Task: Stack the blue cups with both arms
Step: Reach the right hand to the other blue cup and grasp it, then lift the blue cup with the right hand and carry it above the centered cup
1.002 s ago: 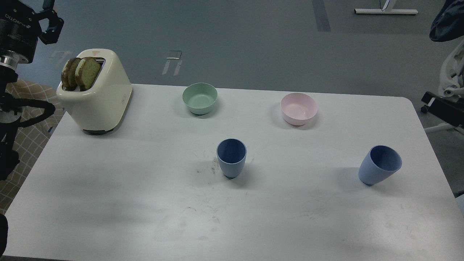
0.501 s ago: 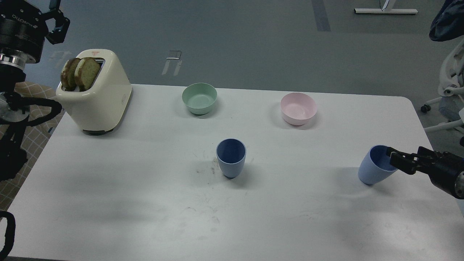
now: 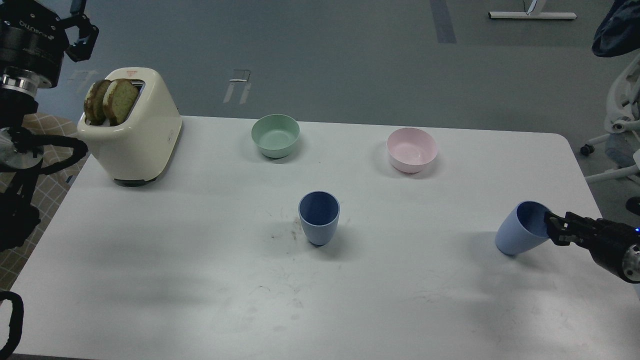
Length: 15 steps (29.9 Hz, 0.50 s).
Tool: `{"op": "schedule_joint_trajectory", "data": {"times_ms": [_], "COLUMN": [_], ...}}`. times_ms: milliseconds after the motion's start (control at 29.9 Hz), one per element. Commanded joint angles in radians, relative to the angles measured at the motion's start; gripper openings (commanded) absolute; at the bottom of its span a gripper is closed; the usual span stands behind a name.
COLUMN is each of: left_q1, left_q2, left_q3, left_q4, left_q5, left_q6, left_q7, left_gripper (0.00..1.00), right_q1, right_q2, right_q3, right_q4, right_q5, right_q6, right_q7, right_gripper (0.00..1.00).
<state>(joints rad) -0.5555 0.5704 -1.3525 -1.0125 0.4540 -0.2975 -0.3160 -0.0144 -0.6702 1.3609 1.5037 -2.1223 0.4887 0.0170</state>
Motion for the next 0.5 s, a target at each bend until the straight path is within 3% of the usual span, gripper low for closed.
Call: {"op": "schedule_joint_trajectory", "data": {"times_ms": [0,301,468], "left_q1": [0.0,-0.001,-0.003], "left_q2": [0.002,0.003,0.005], "left_q3": [0.001,0.001,0.001], "left_q4": [0.0,0.0,-0.006], "left_q5": [0.0,0.0,0.0], "left_q6": [0.0,0.001,0.001], "left_q7": [0.0,0.0,0.002], "left_gripper": [0.98,0.98,0.97], "right_q1": [-0.001,0.013,0.108], "right_q2": [0.026,0.043,0.02], "right_q3": [0.012,0.095,0.162], "right_q4": [-0.002,0.01,0.033], "right_q5": [0.002,0.037,0.28], "right_q6": [0.0,-0.027,0.0], "right_q7": [0.0,0.012,0.018], "right_gripper": [0.0,0.0,0.0]}}
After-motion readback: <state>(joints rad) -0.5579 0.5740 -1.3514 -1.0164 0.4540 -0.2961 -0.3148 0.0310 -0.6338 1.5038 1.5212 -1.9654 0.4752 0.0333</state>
